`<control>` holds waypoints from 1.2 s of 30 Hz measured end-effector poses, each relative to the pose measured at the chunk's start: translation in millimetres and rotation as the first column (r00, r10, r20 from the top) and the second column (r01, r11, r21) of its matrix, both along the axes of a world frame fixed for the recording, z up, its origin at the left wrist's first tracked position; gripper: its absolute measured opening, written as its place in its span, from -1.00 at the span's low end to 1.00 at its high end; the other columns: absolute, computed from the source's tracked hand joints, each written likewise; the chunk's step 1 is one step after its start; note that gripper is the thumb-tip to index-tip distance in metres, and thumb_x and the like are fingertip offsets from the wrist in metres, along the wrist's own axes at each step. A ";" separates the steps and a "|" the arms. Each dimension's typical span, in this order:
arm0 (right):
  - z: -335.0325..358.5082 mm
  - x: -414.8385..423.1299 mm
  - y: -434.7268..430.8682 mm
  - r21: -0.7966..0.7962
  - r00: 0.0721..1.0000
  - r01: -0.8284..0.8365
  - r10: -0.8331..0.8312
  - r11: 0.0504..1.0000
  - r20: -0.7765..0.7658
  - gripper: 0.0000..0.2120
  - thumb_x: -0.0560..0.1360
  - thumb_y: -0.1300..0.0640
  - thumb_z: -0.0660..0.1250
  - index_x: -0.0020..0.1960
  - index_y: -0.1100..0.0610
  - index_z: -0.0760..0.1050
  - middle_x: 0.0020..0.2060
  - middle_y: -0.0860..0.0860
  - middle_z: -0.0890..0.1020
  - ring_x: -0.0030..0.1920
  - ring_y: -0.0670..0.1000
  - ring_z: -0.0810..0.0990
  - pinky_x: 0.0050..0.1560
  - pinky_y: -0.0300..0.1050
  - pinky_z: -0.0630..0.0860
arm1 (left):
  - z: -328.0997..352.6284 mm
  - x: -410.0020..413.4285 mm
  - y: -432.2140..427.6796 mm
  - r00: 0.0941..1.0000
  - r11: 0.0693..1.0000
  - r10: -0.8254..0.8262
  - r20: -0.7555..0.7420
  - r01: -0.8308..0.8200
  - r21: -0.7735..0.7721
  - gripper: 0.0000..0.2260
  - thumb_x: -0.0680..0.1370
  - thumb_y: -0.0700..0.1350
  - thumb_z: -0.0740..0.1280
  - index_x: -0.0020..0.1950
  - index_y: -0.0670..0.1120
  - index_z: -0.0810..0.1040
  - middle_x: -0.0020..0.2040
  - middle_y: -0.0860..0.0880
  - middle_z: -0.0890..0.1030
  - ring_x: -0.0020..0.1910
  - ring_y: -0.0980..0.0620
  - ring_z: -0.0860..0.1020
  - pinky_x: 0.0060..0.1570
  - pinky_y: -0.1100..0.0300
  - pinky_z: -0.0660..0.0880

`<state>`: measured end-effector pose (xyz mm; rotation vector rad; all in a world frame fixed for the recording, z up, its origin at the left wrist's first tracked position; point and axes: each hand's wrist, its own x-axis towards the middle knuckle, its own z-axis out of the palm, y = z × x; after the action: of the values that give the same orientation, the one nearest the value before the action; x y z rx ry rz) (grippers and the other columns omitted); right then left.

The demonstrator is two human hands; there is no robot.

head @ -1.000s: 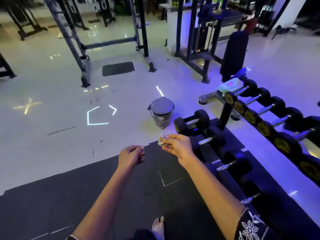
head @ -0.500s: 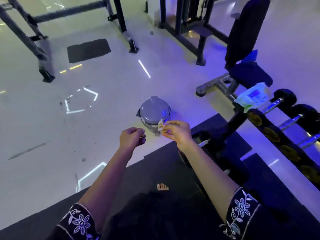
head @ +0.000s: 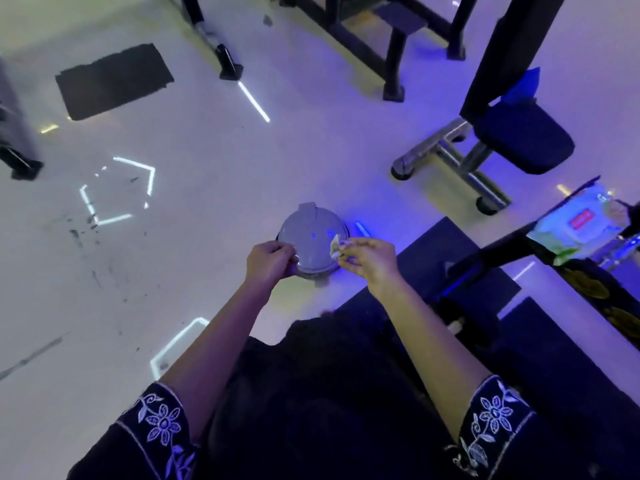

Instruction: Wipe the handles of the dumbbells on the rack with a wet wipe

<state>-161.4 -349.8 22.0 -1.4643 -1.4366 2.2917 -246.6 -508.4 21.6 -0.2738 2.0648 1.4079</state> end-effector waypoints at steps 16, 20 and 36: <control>-78.2 -109.4 27.3 -0.040 0.988 0.023 -0.017 0.999 0.155 -0.89 0.35 0.42 0.44 -0.18 0.28 0.55 -0.18 0.33 0.63 -0.18 0.21 0.65 -0.24 -0.08 0.61 | -57.9 -102.3 31.3 0.994 0.998 0.005 0.111 0.002 -0.061 -0.89 0.53 -0.26 0.32 -0.14 -0.23 0.63 -0.29 -0.13 0.61 -0.43 -0.01 0.55 -0.18 0.13 0.64; -113.7 -119.4 24.3 -0.048 0.972 0.036 -0.024 0.998 0.232 -0.84 0.33 0.41 0.46 -0.10 0.38 0.57 -0.11 0.38 0.63 -0.19 0.21 0.66 -0.25 -0.07 0.61 | -82.0 -111.7 43.1 0.989 0.992 -0.045 0.142 0.061 -0.114 -0.90 0.53 -0.25 0.35 -0.17 -0.18 0.63 -0.30 -0.12 0.61 -0.45 0.05 0.55 -0.21 0.18 0.64; -250.2 -183.0 40.6 -0.008 0.867 -0.046 0.044 0.999 0.496 -0.78 0.41 0.17 0.48 -0.10 0.31 0.53 -0.23 0.17 0.55 -0.36 0.07 0.56 -0.10 0.06 0.64 | -158.7 -149.5 66.2 0.980 0.971 -0.113 0.162 0.144 -0.191 -0.88 0.52 -0.26 0.33 -0.18 -0.15 0.64 -0.31 -0.10 0.61 -0.41 0.03 0.55 -0.24 0.22 0.63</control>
<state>-344.4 -309.3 -228.1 -2.1555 -1.5910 2.0122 -396.2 -442.2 -137.1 -0.3134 2.0622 1.0685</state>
